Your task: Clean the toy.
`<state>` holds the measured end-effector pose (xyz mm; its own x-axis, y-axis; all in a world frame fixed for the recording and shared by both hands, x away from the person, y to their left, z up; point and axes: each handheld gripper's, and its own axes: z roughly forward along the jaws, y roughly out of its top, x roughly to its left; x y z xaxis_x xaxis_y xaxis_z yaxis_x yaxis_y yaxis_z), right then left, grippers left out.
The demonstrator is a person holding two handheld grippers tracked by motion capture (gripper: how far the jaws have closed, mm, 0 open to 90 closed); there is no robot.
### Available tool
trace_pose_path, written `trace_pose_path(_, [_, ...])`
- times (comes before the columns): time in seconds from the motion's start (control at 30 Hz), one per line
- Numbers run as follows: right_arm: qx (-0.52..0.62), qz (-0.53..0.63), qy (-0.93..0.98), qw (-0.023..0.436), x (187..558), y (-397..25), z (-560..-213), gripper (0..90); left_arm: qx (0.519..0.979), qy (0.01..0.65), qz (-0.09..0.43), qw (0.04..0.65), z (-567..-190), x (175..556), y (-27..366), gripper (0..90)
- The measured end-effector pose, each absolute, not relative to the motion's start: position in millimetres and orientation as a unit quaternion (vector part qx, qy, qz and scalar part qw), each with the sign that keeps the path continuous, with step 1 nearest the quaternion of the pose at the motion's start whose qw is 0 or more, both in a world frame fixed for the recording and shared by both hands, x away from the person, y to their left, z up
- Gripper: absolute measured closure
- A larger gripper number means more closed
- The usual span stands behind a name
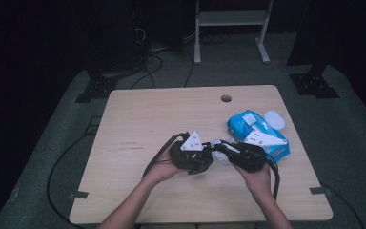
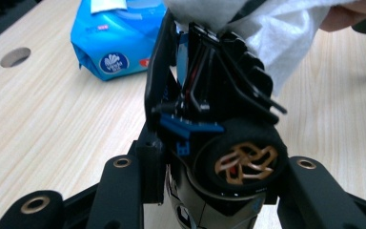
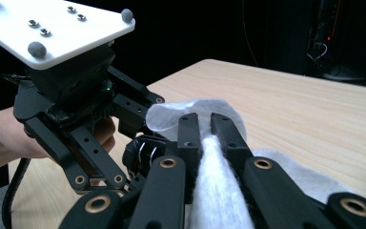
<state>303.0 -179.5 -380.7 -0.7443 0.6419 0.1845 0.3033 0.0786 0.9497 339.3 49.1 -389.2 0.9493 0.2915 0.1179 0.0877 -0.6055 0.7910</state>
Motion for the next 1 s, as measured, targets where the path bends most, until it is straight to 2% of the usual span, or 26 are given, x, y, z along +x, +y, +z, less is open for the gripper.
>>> trace_pose_path(0.17, [0.357,0.573,0.723,0.148,307,-189,-391,82.1,0.89,0.106,0.121,0.426,-387,339,52,57.1])
trace_pose_path(0.23, [0.369,0.571,0.721,0.135,309,-192,-399,82.1,0.891,0.104,0.119,0.425,-388,339,52,57.1])
trace_pose_path(0.43, [0.34,0.606,0.709,0.123,304,-187,-388,82.2,0.89,0.105,0.119,0.427,-392,338,48,57.0])
trace_pose_path(0.6, [0.37,0.581,0.715,0.119,311,-195,-403,82.2,0.887,0.11,0.118,0.432,-391,338,51,57.1])
trace_pose_path(0.73, [0.386,0.582,0.711,0.085,315,-199,-415,82.1,0.886,0.109,0.12,0.434,-390,338,52,57.1])
trace_pose_path(1.0, [0.375,0.609,0.696,0.071,312,-195,-404,82.5,0.877,0.111,0.118,0.452,-388,336,51,57.0])
